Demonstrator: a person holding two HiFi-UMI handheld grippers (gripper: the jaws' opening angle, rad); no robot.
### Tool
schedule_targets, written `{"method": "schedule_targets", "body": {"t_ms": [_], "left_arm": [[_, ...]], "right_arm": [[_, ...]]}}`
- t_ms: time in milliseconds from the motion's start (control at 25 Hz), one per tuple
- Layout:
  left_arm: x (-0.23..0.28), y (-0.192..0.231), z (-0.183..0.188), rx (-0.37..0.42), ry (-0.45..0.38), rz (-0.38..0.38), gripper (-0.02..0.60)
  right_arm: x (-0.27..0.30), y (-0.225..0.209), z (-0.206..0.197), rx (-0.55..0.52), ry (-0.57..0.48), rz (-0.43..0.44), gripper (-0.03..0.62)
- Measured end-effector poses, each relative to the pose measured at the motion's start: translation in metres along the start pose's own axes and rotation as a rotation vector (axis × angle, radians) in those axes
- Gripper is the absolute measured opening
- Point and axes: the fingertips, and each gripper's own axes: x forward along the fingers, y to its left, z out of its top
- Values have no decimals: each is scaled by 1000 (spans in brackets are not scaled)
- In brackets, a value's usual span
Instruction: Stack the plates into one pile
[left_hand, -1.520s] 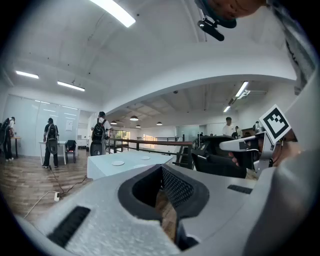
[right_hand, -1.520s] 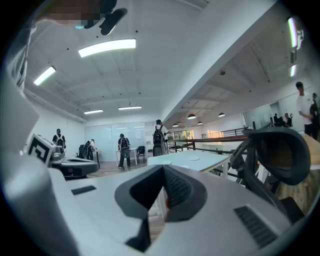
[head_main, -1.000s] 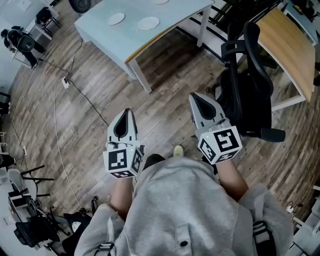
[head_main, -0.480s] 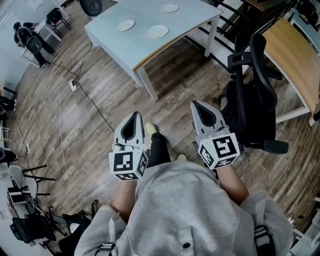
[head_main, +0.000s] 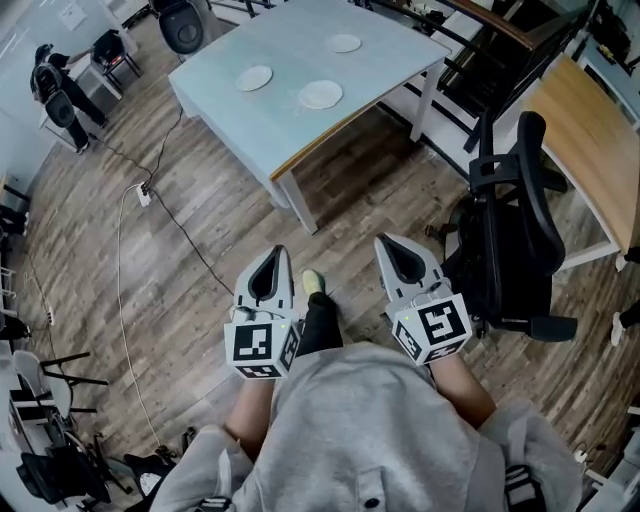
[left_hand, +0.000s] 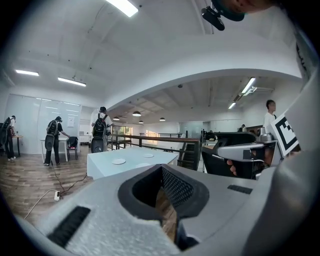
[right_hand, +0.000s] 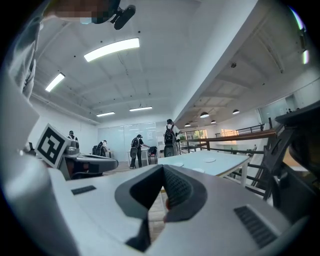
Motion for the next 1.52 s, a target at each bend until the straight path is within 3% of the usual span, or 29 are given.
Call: {"method": "schedule_targets", "body": {"t_ms": [800, 1520], "left_arm": [[168, 136, 26, -28, 25, -69, 18], [222, 234, 28, -46, 22, -93, 18]], "right_arm": [[218, -44, 19, 13, 66, -48, 25], [317, -46, 28, -47, 80, -117, 25]]}}
